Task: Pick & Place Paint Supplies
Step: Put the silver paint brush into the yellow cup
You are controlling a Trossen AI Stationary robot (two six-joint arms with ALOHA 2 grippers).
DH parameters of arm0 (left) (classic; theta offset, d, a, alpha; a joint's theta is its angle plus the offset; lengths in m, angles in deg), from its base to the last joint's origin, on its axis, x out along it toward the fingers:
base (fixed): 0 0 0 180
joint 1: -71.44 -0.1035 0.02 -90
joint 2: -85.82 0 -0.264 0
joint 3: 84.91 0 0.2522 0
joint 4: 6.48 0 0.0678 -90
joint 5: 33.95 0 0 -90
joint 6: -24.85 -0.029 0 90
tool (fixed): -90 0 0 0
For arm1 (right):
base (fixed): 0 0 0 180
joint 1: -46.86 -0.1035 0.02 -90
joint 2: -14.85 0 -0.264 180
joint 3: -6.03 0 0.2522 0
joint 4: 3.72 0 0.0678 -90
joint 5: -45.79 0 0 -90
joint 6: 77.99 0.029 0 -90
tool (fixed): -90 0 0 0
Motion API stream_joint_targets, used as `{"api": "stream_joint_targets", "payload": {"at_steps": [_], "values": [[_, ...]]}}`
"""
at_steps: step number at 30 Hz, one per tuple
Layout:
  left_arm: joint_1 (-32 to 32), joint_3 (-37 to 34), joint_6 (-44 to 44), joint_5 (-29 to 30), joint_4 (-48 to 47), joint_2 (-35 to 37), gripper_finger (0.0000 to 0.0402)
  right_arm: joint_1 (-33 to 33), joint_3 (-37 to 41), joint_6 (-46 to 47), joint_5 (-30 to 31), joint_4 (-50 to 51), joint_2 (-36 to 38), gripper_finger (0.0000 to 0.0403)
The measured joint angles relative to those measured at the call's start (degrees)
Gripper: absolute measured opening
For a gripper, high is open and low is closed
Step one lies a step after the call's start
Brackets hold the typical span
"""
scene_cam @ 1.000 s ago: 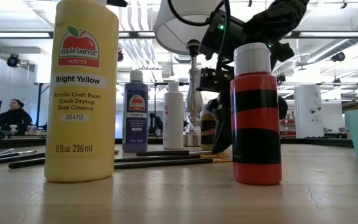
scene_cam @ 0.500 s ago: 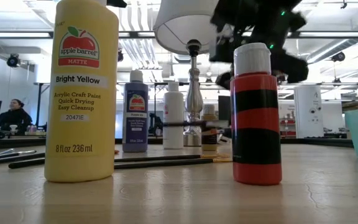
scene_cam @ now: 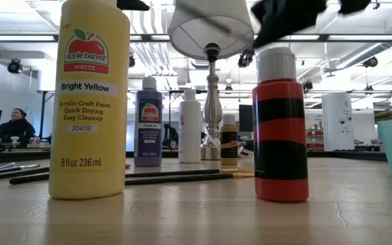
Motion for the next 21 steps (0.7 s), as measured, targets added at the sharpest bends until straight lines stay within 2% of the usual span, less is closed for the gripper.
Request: {"api": "stream_joint_targets", "payload": {"at_steps": [3, 10, 15, 21], "values": [[0.0, 0.0, 4.7, -5.4, 3.7, -3.1, 0.0289, -3.1, -0.6, -3.8, 4.2, -2.2, 0.8, 0.0008], [0.0, 0.0, 16.4, -22.2, 13.0, -11.1, 0.0289, -9.3, -2.4, -11.4, 12.6, -4.5, -1.9, 0.0008], [0.0, 0.0, 24.8, -27.7, 16.0, -15.5, 0.0289, -13.9, -4.8, -15.5, 21.6, -4.5, -5.3, 0.0008], [0.0, 0.0, 29.6, -32.1, 17.3, -19.1, 0.0289, -17.1, -8.3, -20.9, 33.3, -4.6, -9.9, 0.0008]]}}
